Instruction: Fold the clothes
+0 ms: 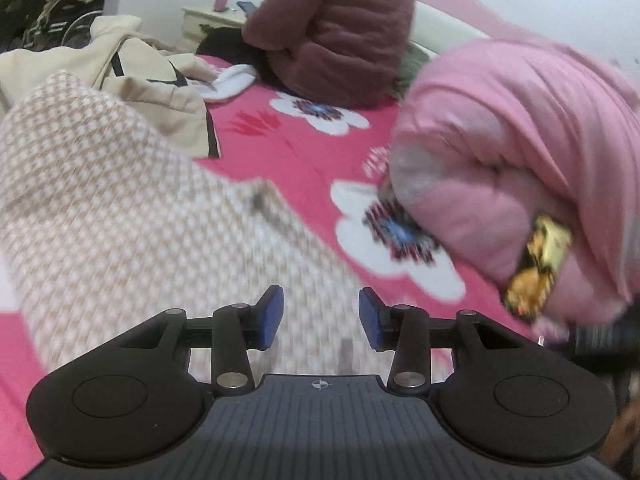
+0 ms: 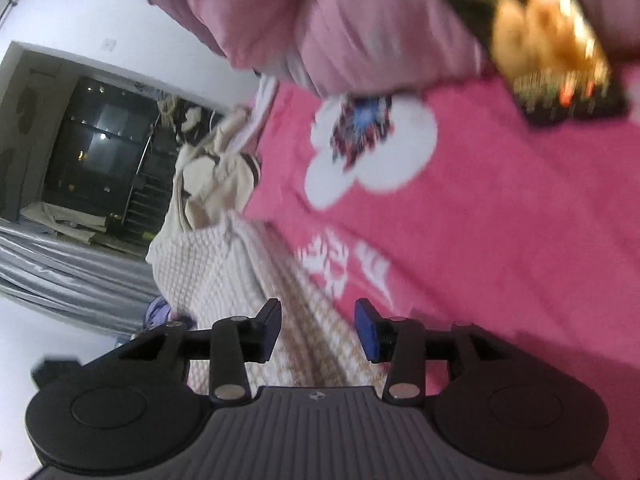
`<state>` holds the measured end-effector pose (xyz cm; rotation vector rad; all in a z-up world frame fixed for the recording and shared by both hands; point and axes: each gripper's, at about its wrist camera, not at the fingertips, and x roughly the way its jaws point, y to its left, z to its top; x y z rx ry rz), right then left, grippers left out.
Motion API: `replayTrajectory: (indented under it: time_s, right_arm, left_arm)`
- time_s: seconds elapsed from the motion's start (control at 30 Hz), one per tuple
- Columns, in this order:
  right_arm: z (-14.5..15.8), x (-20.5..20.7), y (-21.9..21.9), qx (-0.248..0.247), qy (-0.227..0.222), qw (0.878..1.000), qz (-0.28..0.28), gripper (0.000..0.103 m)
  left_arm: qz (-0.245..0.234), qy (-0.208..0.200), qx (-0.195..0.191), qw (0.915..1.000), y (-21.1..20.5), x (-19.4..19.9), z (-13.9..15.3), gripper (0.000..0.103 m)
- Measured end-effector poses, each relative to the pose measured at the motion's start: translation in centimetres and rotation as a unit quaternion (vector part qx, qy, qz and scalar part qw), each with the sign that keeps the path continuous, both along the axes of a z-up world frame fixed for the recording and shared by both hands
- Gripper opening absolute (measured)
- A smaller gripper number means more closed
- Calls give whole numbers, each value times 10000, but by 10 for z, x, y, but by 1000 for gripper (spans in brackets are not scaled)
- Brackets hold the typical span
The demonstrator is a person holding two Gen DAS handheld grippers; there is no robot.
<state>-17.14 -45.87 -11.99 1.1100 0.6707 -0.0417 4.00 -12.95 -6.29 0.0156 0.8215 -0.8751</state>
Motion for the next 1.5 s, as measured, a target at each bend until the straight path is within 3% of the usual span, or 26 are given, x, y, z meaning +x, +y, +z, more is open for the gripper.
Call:
replayTrajectory:
  time_s: [0.1, 0.2, 0.3, 0.37, 0.4, 0.5, 0.7, 0.83, 0.93, 1.0, 1.07, 1.37, 1.5]
  right_arm:
    - [18, -4, 6, -265, -51, 9993, 246, 48]
    - [22, 1, 23, -577, 151, 9963, 627, 70]
    - [23, 3, 35, -918, 285, 9926, 745, 71]
    - [23, 4, 43, -1144, 374, 9893, 824, 45]
    - [23, 5, 47, -1257, 418, 9874, 863, 22]
    - [23, 6, 59, -1594, 551, 9808, 979, 18]
    - [23, 10, 84, -2253, 815, 9634, 1202, 15]
    - [7, 11, 76, -2138, 1039, 9674, 875, 35]
    - [37, 9, 84, -2757, 1016, 9533, 702, 37]
    - [59, 18, 93, -3405, 858, 9338, 690, 37]
    - [74, 40, 101, -3626, 591, 9256, 914, 37]
    - [49, 195, 133, -3553, 194, 9112, 2077, 37]
    - [28, 229, 132, -3420, 293, 9075, 2422, 38]
  left_arm:
    - [-27, 117, -24, 9999, 17, -24, -3, 42]
    - [-166, 107, -87, 9998, 33, -46, -6, 43]
    - [-521, -230, 112, 9983, 39, -72, -10, 43]
    - [-778, -552, 306, 9950, 39, -92, -15, 43]
    - [-875, -697, 359, 9931, 38, -99, -17, 43]
    - [-984, -1045, 467, 9886, 34, -113, -24, 42]
    - [-1031, -1144, 356, 9874, 24, -107, -32, 42]
    - [-1071, -1097, 505, 9869, 20, -107, -54, 42]
    - [-1098, -1243, 459, 9851, 24, -111, -58, 42]
    - [-1053, -1217, 428, 9860, 26, -112, -59, 42]
    - [-1011, -1244, 424, 9862, 24, -113, -62, 42]
    - [-871, -1290, 389, 9870, 26, -119, -66, 42]
    - [-888, -1297, 325, 9870, 28, -119, -68, 42]
